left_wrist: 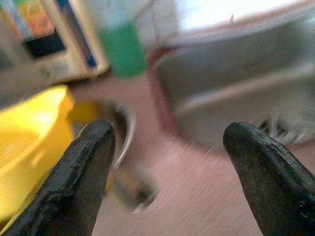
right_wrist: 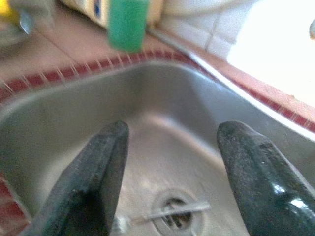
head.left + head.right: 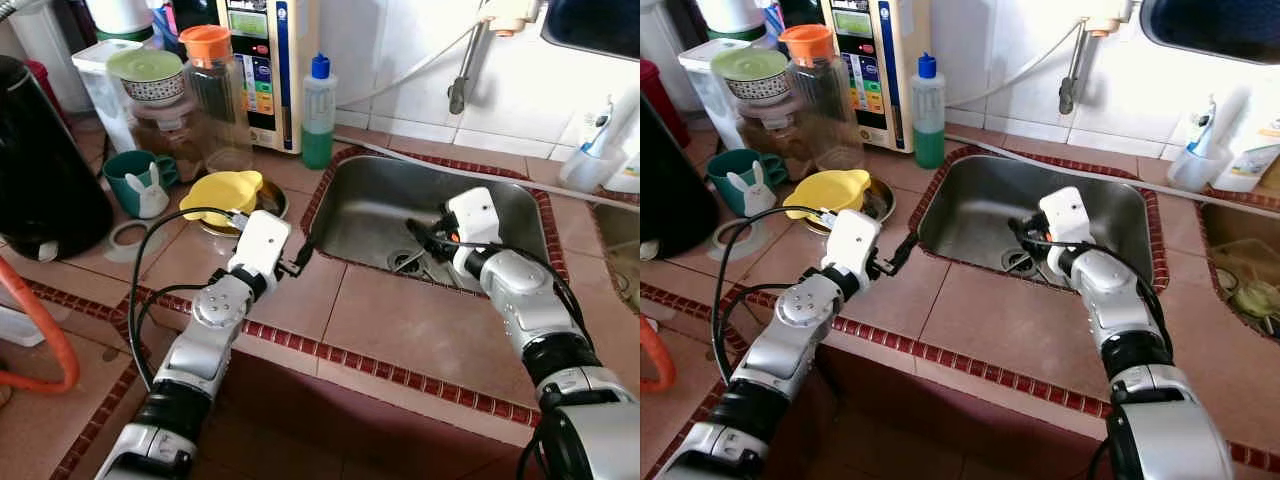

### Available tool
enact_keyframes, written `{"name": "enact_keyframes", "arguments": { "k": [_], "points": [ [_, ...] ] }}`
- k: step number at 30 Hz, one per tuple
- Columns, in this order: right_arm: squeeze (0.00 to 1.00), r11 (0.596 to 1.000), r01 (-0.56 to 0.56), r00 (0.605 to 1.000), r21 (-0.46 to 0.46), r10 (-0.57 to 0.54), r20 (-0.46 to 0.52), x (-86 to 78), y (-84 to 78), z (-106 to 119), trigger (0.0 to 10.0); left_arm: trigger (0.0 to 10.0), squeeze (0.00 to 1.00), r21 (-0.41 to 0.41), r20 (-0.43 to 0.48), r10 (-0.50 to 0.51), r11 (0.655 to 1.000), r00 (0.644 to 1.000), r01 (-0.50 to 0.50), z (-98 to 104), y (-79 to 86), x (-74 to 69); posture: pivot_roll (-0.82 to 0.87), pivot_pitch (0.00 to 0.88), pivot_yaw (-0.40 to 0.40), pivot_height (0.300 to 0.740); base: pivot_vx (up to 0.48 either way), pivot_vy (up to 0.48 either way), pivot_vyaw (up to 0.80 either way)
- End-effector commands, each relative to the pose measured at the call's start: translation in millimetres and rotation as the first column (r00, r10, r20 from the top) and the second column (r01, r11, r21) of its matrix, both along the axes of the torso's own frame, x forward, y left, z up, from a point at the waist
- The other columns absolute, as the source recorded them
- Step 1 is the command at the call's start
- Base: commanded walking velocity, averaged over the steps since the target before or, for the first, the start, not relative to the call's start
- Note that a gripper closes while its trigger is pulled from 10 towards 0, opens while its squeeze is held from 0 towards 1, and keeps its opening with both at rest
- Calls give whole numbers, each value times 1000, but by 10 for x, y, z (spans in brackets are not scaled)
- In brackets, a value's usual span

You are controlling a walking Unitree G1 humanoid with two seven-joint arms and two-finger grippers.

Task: Kitchen organization

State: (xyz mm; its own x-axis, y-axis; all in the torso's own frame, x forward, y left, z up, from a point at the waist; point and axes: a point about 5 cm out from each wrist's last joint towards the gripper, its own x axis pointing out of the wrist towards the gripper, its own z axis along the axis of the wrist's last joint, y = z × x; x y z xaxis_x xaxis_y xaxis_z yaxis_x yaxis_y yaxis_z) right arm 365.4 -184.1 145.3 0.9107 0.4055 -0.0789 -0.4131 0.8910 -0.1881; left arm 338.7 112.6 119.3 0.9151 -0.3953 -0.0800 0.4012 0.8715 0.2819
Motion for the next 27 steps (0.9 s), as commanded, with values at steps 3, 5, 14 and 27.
{"name": "enact_keyframes", "arguments": {
  "k": [3, 5, 14, 27],
  "points": [
    [0, 960, -172, 983, 223, 182, -24, -270, 330, 178, 10000, 10000, 0, 78, -7, 32, 996, 999, -32, -48, 102, 72, 26, 4, 30, 740, 0, 0, 0],
    [0, 929, -214, 971, 303, 236, -35, -409, 441, 221, 10000, 10000, 0, 98, -3, 32, 995, 999, -31, -57, 106, 87, 24, 4, 29, 740, 0, 0, 0],
    [0, 832, -298, 926, 469, 372, -72, -989, 658, 242, 10000, 10000, 0, 149, 8, -7, 989, 1000, 6, -87, 14, 150, -9, 5, 36, 740, 0, 0, 0],
    [0, 833, -254, 891, 492, 399, -216, -1405, 638, 355, 10000, 0, 0, 165, -11, -7, 986, 1000, 9, -154, 10, 236, -34, 9, 41, 740, 0, 0, 0]
  ]
}}
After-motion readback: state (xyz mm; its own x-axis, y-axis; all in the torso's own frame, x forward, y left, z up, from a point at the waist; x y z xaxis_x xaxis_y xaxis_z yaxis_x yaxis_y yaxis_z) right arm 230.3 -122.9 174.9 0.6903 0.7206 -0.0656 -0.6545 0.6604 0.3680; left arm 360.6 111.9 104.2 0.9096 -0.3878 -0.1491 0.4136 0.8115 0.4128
